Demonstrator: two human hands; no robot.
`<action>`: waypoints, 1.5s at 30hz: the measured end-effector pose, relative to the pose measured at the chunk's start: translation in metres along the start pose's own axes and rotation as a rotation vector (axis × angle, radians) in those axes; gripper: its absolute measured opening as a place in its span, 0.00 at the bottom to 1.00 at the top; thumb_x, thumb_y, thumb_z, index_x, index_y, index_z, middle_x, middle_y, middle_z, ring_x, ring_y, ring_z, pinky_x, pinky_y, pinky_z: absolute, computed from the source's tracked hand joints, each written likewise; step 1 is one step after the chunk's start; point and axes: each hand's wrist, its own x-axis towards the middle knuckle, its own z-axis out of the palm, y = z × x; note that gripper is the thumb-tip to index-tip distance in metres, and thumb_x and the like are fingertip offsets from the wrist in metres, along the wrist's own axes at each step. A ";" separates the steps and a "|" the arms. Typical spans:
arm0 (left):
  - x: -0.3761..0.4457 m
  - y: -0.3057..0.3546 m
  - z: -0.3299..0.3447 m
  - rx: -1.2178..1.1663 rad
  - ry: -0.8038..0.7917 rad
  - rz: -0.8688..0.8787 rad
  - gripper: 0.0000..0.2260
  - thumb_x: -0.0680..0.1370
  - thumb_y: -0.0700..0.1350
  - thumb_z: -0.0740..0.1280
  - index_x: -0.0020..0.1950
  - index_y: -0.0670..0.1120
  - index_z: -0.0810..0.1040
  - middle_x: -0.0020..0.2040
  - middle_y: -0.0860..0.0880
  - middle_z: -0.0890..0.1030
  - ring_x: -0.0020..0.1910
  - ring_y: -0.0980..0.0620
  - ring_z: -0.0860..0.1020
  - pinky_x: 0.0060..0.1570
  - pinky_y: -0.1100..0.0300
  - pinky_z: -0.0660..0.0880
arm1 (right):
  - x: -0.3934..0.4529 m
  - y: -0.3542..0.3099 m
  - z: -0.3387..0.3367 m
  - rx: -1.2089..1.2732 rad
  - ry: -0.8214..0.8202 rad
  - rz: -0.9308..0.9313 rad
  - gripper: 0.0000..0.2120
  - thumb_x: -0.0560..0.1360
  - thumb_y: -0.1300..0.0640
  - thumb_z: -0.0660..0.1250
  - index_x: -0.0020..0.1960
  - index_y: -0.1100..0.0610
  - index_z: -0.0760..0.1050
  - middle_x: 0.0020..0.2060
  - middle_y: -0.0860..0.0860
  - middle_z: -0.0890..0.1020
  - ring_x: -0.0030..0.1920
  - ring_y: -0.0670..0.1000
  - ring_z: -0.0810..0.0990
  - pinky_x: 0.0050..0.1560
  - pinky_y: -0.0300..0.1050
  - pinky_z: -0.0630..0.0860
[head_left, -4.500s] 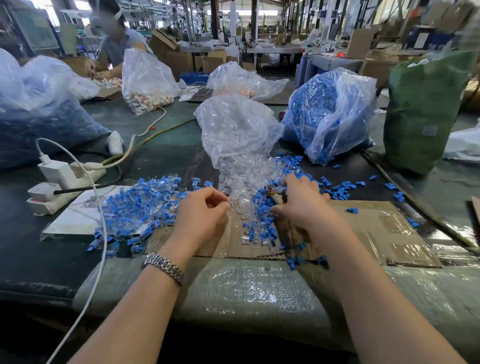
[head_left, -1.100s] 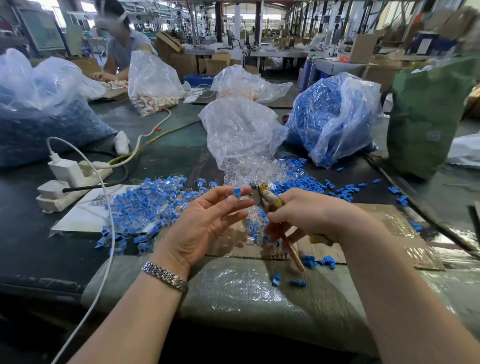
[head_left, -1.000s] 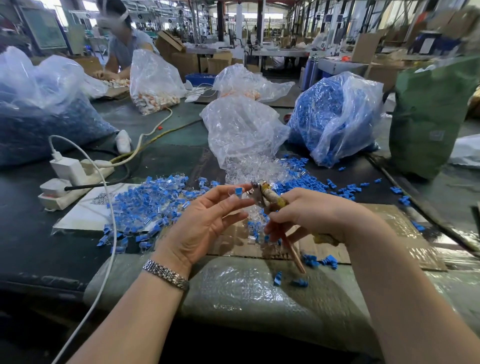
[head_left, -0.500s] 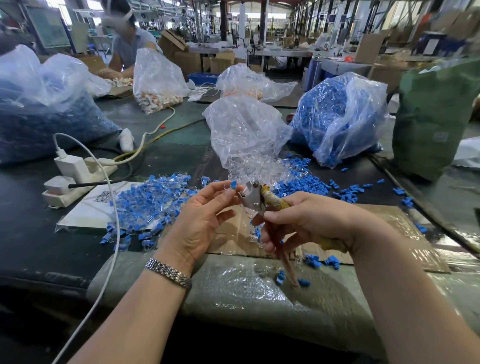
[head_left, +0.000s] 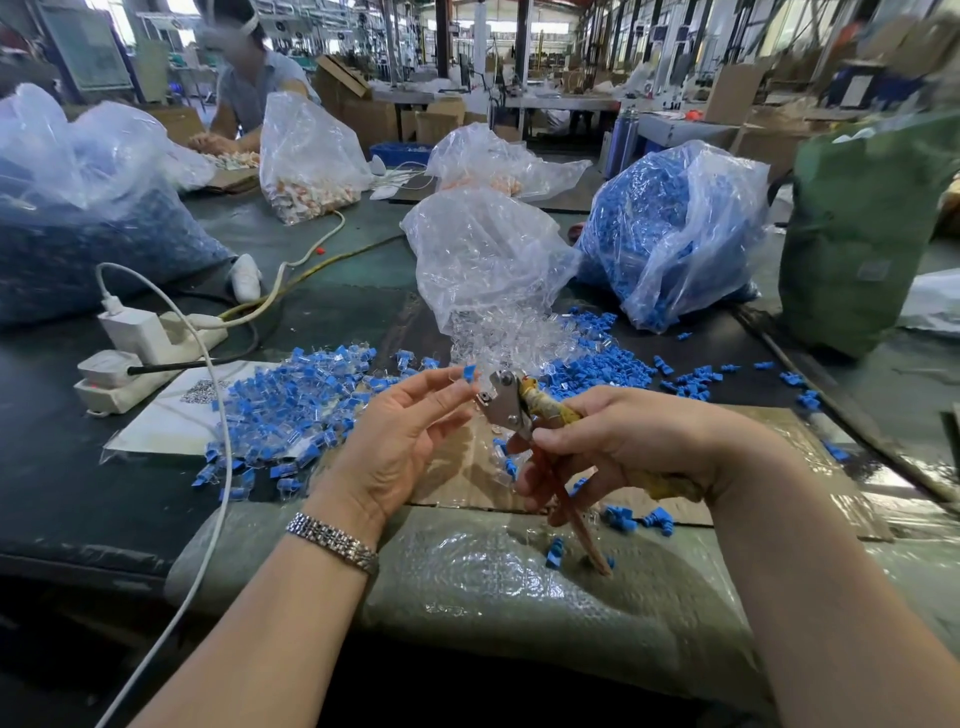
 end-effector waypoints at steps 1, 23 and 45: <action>0.000 0.000 0.000 0.007 0.008 0.004 0.13 0.66 0.43 0.80 0.50 0.45 0.88 0.57 0.42 0.85 0.55 0.50 0.84 0.52 0.59 0.81 | 0.000 -0.001 0.001 -0.024 0.008 0.002 0.14 0.83 0.60 0.62 0.61 0.71 0.73 0.52 0.67 0.83 0.53 0.62 0.84 0.55 0.62 0.81; -0.005 -0.004 0.004 0.178 0.062 0.018 0.11 0.71 0.42 0.75 0.53 0.43 0.87 0.58 0.37 0.84 0.64 0.36 0.79 0.70 0.39 0.71 | 0.008 -0.014 0.022 -0.229 0.189 0.026 0.13 0.84 0.53 0.61 0.50 0.64 0.74 0.38 0.59 0.80 0.36 0.56 0.82 0.43 0.55 0.84; 0.005 -0.007 -0.005 1.188 0.563 0.398 0.11 0.80 0.37 0.66 0.59 0.49 0.81 0.54 0.50 0.81 0.46 0.57 0.78 0.45 0.68 0.72 | 0.018 0.044 -0.041 -1.053 0.942 0.353 0.18 0.78 0.40 0.66 0.47 0.55 0.68 0.51 0.56 0.78 0.50 0.57 0.76 0.44 0.50 0.74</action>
